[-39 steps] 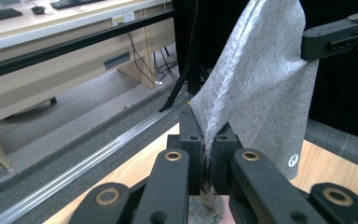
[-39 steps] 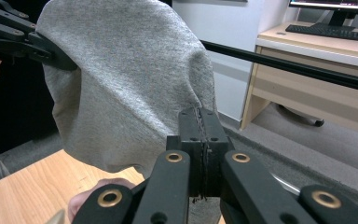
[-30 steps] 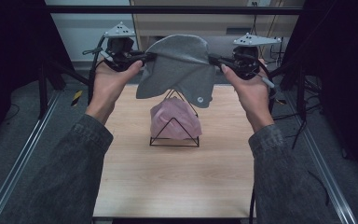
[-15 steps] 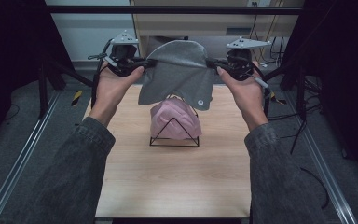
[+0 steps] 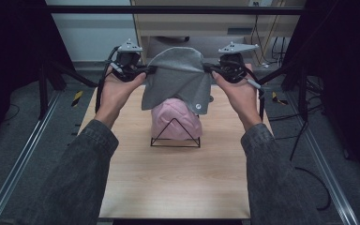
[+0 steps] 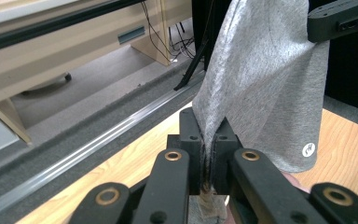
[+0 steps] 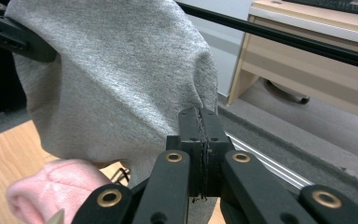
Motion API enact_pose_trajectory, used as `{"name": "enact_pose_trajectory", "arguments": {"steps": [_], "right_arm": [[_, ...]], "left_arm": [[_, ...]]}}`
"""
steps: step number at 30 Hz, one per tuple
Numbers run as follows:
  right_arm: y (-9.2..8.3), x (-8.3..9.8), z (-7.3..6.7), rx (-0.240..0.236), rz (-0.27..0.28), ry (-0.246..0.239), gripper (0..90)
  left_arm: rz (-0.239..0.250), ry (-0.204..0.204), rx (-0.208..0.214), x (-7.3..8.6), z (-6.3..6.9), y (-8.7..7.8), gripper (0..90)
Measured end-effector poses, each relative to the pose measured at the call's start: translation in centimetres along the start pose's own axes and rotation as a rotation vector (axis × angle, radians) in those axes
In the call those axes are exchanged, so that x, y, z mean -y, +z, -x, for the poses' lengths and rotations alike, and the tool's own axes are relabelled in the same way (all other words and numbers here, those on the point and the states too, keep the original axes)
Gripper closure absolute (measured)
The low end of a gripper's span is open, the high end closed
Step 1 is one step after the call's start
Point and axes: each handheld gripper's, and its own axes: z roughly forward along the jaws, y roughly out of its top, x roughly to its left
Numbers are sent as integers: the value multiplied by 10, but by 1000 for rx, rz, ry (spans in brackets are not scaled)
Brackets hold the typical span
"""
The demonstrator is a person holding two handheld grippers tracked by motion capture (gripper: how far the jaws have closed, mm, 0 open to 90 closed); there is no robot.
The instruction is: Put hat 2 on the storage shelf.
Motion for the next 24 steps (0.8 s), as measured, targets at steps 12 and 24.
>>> {"name": "enact_pose_trajectory", "arguments": {"steps": [12,24], "right_arm": [[1,-7,15,38,-29,-5,900],[18,14,5,6,-51,7,900]], "left_arm": [[1,34,12,-5,15,3,867],[-46,3,-40,16,-2,11,867]]}}
